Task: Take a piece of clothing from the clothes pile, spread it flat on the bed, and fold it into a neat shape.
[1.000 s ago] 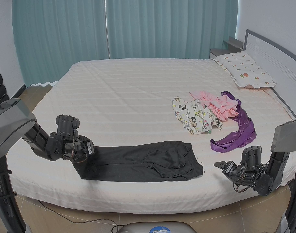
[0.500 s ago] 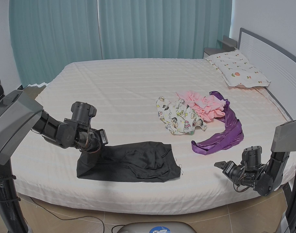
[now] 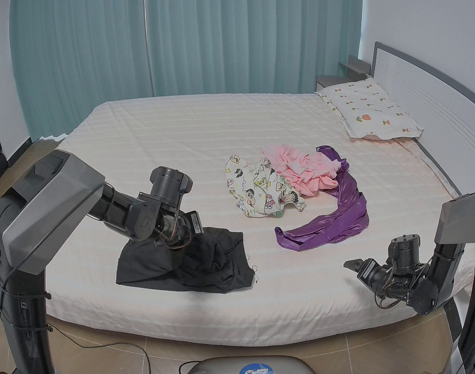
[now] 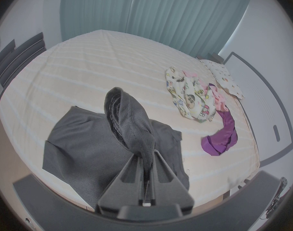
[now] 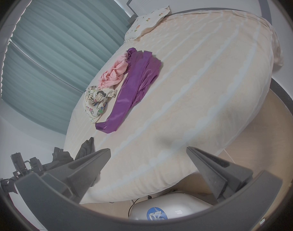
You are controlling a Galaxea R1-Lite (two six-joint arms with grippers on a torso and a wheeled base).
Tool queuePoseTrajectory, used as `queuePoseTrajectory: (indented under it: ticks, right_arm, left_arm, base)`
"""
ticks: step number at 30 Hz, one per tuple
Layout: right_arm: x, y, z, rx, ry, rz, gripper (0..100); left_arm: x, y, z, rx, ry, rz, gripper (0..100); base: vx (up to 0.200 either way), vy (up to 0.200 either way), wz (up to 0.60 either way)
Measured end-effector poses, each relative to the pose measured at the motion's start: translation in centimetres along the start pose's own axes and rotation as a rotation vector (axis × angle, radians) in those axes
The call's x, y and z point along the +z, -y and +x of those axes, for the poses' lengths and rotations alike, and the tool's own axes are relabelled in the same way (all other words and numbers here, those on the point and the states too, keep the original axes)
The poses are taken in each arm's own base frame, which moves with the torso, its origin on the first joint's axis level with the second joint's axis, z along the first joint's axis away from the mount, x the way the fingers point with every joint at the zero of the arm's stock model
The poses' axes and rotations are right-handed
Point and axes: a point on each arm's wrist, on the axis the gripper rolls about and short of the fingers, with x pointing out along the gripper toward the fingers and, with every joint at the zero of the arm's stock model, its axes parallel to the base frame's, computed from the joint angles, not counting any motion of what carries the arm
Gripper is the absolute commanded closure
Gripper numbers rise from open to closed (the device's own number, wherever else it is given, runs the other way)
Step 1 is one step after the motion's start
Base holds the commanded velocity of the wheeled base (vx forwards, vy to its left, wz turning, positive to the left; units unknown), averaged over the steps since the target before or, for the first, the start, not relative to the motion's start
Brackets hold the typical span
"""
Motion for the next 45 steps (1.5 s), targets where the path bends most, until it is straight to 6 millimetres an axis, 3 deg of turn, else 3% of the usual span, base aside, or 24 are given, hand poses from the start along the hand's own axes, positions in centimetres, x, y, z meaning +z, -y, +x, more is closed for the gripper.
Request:
queuePoseTrajectory:
  ticks: [16, 17, 27, 34, 45]
  right_arm:
    - [0.0, 0.0, 0.0, -0.001, -0.001, 0.000, 0]
    - [0.0, 0.0, 0.0, -0.001, -0.002, 0.000, 0]
    - [-0.1, 0.1, 0.1, -0.003, -0.004, -0.001, 0]
    - [-0.1, 0.1, 0.1, -0.005, -0.005, -0.001, 0]
    - [-0.1, 0.1, 0.1, -0.004, -0.007, -0.002, 0]
  left_arm:
    - [-1.2, 4.1, 1.8, 0.006, -0.038, 0.003, 100]
    - [-1.2, 4.3, 1.8, 0.007, -0.045, 0.003, 0]
    - [-2.3, 5.3, 2.4, 0.031, -0.108, -0.042, 0]
    - [-2.0, 5.1, 1.9, 0.030, -0.107, -0.084, 0]
    - [-0.6, 0.8, -0.5, 0.040, -0.171, -0.253, 0]
  base:
    - [0.000, 0.000, 0.00]
    - [0.000, 0.000, 0.00]
    - [0.000, 0.000, 0.00]
    - [0.000, 0.000, 0.00]
    - [0.000, 0.000, 0.00]
